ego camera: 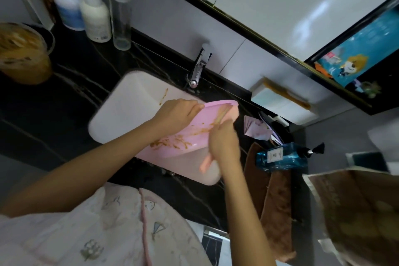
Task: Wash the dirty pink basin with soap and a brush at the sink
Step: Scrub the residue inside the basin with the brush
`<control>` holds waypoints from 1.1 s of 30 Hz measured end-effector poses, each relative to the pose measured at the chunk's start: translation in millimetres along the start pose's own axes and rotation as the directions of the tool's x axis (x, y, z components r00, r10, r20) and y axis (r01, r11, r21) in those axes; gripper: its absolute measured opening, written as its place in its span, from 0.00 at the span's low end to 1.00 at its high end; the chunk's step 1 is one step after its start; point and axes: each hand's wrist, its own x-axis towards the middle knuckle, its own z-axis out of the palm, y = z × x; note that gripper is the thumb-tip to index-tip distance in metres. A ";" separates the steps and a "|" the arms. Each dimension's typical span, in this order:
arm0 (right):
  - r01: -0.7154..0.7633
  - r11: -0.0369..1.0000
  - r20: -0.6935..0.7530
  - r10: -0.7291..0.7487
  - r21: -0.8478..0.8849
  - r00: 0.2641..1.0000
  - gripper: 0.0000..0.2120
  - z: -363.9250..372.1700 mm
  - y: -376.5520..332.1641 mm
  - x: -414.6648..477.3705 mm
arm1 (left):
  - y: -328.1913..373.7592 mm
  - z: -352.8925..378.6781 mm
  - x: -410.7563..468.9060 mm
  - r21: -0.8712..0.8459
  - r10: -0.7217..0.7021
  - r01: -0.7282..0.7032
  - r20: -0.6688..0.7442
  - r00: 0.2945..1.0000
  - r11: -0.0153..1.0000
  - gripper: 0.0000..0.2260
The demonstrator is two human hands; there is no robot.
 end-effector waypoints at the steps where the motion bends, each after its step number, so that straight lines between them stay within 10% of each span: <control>1: 0.084 0.993 0.029 -0.082 -0.087 0.996 0.25 5.1 -7.0 -20.7 | -1.1 -4.9 2.2 -0.012 -0.013 0.013 -0.011 1.000 1.000 0.13; 3: 0.176 0.968 0.071 -0.166 -0.180 0.984 0.29 18.7 -4.7 -34.4 | -4.2 -11.1 6.2 -0.047 -0.033 0.032 -0.024 0.999 0.998 0.12; 8: -0.240 0.970 -0.054 0.242 0.041 0.969 0.22 -8.3 -12.6 16.0 | -2.4 -7.2 5.1 -0.065 -0.049 0.051 0.030 0.998 0.997 0.16; 13: 0.132 0.970 0.033 -0.128 -0.203 0.991 0.30 24.6 -9.4 -42.5 | -11.1 -12.1 7.7 -0.082 -0.079 0.080 0.015 0.997 0.993 0.15; 18: -0.187 0.981 -0.041 0.190 0.053 0.981 0.25 -1.5 -9.4 3.8 | -16.7 -5.4 4.4 -0.087 -0.057 0.058 0.012 0.998 0.995 0.14; 22: 0.118 0.983 0.017 -0.117 -0.143 0.993 0.29 25.9 -1.0 -54.7 | -29.7 -14.5 13.4 -0.030 -0.078 0.076 -0.090 0.993 0.997 0.20; 27: -0.081 0.997 -0.094 0.078 -0.021 0.992 0.25 -0.4 3.3 1.8 | -26.8 -12.5 15.9 -0.033 -0.056 0.053 -0.099 0.994 0.998 0.21; 33: 0.136 0.981 -0.027 -0.141 -0.140 0.990 0.28 42.0 -0.4 -52.8 | -33.9 -21.2 26.3 0.001 -0.079 0.080 -0.134 0.988 0.997 0.21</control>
